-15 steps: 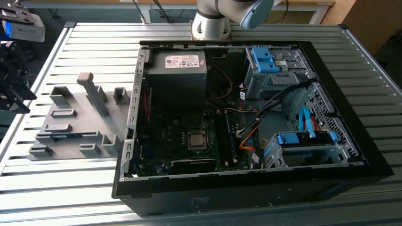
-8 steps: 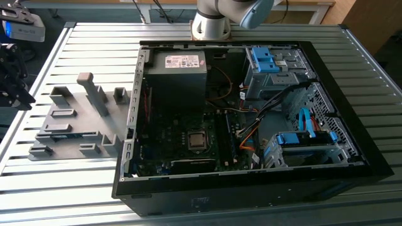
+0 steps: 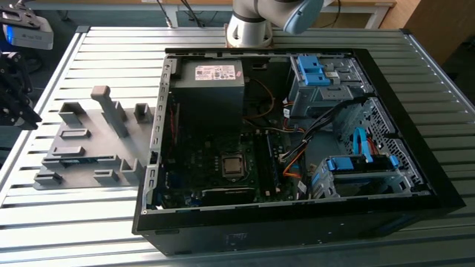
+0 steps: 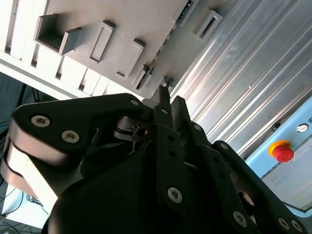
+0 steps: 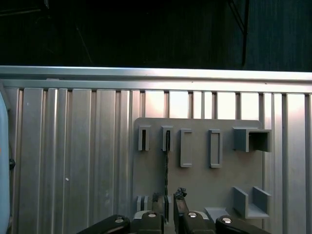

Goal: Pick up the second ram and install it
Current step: 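Pick up the second ram and move it above second insertion slot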

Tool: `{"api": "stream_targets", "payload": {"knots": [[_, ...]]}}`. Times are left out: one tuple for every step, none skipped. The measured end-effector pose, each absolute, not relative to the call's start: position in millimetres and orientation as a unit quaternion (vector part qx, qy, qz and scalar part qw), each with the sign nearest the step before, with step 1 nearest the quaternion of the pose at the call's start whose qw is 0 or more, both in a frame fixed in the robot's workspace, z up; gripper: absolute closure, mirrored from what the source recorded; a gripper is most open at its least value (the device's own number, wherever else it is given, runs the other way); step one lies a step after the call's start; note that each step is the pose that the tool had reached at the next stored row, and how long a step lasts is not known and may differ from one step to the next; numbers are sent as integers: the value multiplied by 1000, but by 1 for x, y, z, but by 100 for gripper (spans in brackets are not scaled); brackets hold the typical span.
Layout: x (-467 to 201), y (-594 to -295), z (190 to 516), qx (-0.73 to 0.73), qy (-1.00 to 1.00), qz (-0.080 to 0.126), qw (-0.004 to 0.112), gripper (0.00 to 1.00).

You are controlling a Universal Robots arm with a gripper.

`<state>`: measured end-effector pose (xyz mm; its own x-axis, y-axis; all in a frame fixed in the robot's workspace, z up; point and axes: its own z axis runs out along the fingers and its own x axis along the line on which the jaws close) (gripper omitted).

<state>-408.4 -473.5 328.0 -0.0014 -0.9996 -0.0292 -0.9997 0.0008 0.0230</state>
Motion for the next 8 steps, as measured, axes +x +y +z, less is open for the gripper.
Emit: {"api": "stream_targets", "payload": {"knots": [[-408,-473,328,-707,707,18,2,75],[-408,-474,328,-707,707,18,2,75],[-408,-474,328,-707,707,18,2,68],[-408,-474,328,-707,707,18,2,68],[-408,-474,328,-707,707,18,2,68],[-408,-474,328,-707,707,18,2,68],[-408,-474,328,-707,707,18,2,68],[-408,-474,328,-707,707,18,2,70]]}}
